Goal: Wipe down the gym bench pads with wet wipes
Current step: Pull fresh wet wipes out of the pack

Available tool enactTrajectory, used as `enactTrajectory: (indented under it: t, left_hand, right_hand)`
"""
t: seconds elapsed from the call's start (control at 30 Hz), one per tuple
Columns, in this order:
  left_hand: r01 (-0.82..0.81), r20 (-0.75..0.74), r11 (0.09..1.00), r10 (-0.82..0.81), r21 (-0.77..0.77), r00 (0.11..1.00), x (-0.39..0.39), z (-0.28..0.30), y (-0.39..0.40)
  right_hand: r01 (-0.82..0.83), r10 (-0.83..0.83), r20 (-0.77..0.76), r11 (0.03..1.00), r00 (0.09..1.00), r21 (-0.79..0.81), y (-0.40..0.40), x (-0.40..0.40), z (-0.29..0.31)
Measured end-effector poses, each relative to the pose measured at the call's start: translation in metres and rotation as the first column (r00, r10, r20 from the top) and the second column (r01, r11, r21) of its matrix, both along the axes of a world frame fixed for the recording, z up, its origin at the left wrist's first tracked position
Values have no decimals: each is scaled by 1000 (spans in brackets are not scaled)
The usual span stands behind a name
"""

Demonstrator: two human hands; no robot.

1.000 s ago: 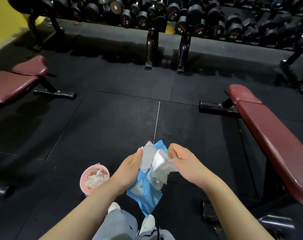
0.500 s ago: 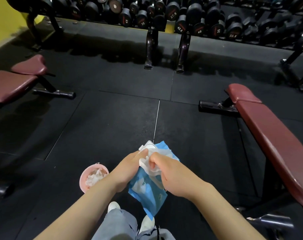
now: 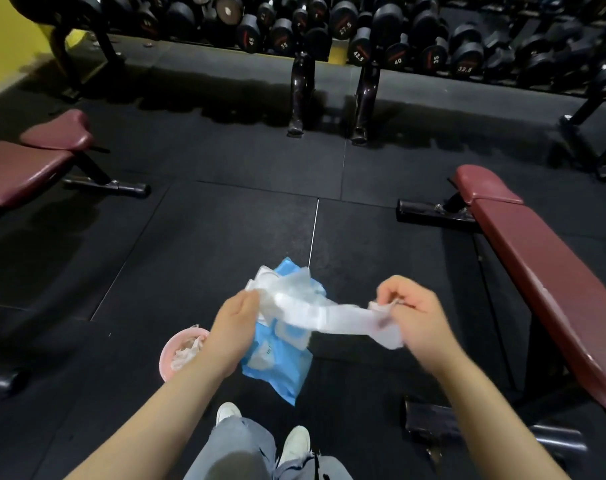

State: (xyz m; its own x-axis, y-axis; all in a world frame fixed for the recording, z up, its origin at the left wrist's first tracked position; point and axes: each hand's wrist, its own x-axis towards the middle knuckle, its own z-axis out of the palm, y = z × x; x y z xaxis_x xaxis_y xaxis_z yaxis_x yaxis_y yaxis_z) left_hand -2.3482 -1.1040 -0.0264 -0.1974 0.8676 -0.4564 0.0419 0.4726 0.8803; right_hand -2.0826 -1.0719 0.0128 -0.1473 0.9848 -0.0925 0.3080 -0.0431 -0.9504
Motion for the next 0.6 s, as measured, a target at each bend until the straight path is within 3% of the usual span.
enactTrajectory:
  t: [0.13,0.3,0.4,0.6]
  left_hand:
    - [-64,-91,996,70,70,993,-18,4,6]
    - [-4,-152,995,19,98,988,-12,4,12]
    - [49,-146,993,-34,105,989,2,4,12]
    - [94,-183,984,-66,149,981,12,6,8]
  right_hand:
    - [186,-177,108,979,978,-82,5,46,1]
    - [-1,39,203,983,978,-183,2,2,-3]
    - [-138,222,340,958,914,-253,-6,-50,-4]
    - [-134,156,593,988,790,-80,-18,-95,-15]
